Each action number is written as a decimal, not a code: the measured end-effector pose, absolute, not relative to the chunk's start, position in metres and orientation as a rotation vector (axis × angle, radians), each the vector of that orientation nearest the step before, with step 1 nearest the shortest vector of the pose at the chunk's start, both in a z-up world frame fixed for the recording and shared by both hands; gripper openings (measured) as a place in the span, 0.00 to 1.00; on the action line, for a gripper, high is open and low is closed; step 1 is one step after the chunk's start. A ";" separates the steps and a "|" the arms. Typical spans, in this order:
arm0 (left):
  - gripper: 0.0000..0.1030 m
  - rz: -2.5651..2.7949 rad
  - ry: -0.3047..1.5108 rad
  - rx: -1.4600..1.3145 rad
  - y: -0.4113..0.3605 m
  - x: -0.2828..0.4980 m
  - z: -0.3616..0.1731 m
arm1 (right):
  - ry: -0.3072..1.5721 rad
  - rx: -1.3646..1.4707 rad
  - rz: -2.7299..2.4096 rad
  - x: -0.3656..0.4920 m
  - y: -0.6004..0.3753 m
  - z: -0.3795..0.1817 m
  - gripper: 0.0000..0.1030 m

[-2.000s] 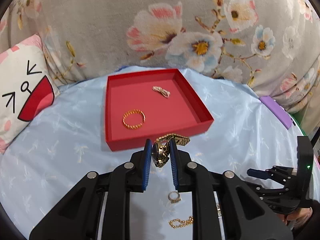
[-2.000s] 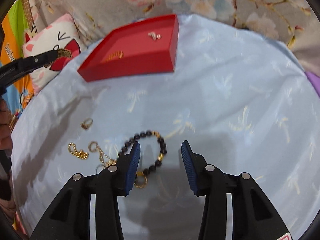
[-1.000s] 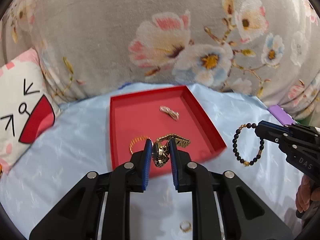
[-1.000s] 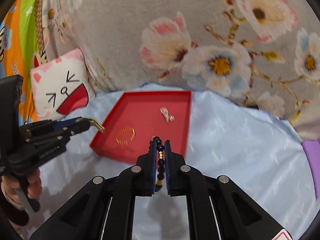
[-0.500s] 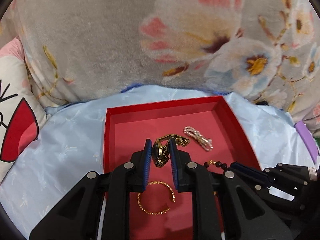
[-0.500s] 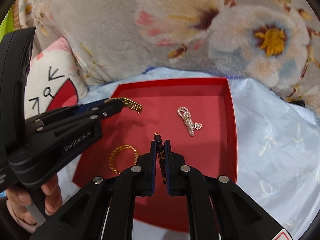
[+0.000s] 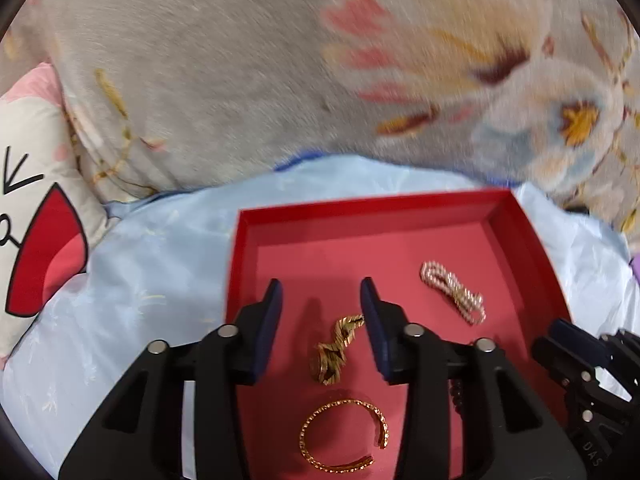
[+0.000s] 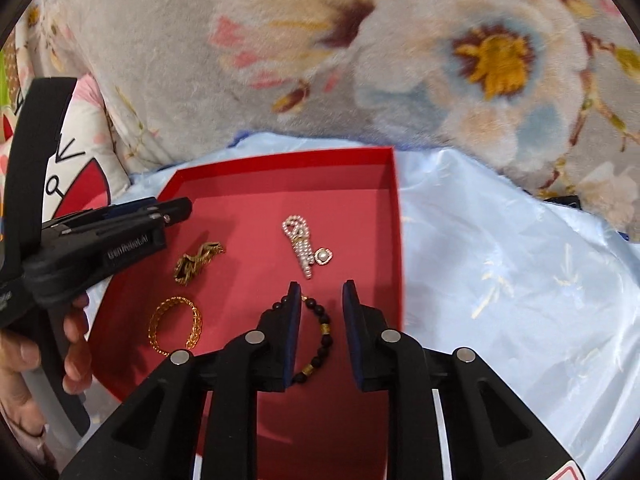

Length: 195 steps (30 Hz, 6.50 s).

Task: Organize jewelry
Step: 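Open both grippers to release the ring and bead bracelet into the box, then move both grippers back over the remaining gold chains and rings, then grasp the gold chain bracelet with the left gripper, then close the right gripper on the gold chain with hoops while the left holds its chain, then carry both held gold chains in both grippers over the red box, then open both grippers to drop the gold chains into the red box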

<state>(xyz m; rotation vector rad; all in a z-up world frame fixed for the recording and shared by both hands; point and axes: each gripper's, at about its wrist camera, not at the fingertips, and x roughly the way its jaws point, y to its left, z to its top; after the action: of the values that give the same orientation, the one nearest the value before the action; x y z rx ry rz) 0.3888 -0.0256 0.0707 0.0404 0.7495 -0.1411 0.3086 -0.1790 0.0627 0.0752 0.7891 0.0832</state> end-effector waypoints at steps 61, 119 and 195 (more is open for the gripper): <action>0.68 -0.349 0.839 0.128 -0.026 0.062 -0.002 | 0.864 0.073 0.163 0.015 -0.189 0.010 0.39; 0.08 -0.440 0.870 0.038 -0.011 0.058 -0.008 | 0.912 0.022 0.301 0.039 -0.143 -0.003 0.21; 0.08 -0.334 0.868 0.013 -0.057 0.386 0.043 | 0.865 0.137 0.132 0.346 -0.185 0.047 0.10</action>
<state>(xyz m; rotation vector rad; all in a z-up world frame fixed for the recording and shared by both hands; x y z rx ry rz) 0.3858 -0.0570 0.0430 0.0130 0.8678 -0.3336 0.3458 -0.1851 0.0470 0.1369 0.8654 0.1317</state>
